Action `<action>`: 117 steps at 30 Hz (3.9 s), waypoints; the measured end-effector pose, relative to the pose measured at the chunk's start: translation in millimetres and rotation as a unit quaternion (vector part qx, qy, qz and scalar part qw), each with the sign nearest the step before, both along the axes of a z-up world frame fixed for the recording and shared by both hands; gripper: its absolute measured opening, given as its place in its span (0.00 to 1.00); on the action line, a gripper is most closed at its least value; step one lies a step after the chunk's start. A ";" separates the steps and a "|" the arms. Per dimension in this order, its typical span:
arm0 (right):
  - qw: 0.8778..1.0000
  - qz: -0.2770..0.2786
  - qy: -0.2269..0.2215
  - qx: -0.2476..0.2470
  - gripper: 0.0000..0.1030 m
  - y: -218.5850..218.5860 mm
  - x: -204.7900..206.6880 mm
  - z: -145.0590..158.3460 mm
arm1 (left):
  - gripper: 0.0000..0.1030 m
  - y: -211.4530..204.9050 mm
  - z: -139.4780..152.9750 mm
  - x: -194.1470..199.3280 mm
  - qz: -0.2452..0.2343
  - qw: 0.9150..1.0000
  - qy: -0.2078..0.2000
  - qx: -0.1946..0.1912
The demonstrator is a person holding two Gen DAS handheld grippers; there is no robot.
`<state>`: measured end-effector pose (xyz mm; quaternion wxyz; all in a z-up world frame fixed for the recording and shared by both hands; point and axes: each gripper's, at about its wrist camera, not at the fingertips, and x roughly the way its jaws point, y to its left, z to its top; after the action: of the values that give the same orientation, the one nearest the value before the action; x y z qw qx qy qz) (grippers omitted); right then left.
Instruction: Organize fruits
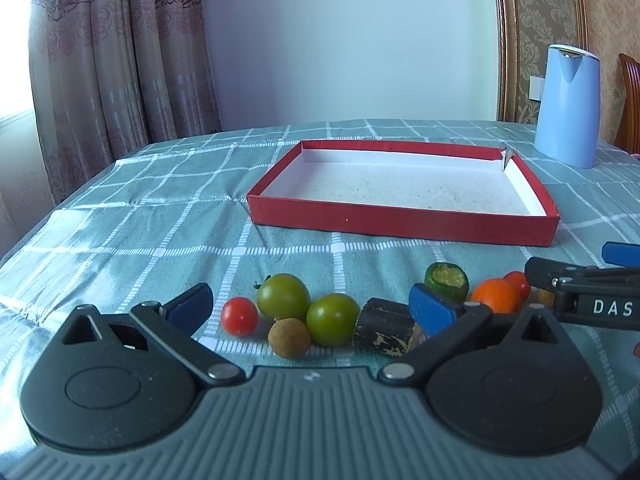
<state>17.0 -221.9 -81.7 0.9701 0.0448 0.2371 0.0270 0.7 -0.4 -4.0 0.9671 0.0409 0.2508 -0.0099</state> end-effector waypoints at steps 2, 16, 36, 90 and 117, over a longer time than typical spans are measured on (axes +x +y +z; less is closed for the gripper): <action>1.000 -0.001 -0.001 0.003 1.00 -0.3 -0.4 -0.1 | 1.00 0.0 -0.6 -0.5 0.000 1.000 -0.001 0.001; 1.000 0.002 -0.007 0.022 1.00 -0.9 -1.2 -0.8 | 1.00 -0.4 -2.6 -1.3 0.000 1.000 -0.013 0.009; 1.000 0.019 -0.007 -0.018 1.00 -25.7 -35.3 -1.2 | 1.00 15.0 -1.8 -8.7 0.014 1.000 -0.010 0.008; 0.999 0.046 -0.022 0.017 0.29 -32.2 -21.9 1.7 | 0.85 26.6 -15.7 -25.8 -0.053 0.998 0.001 0.029; 0.998 0.056 -0.026 0.026 0.29 -35.4 -26.1 1.0 | 0.22 26.3 -26.1 -11.2 -0.087 0.996 0.022 0.024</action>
<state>-9.1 -257.4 -80.7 0.9714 0.0557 0.2131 0.0889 -10.5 25.9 -30.2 0.9557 0.0852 0.2673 -0.0888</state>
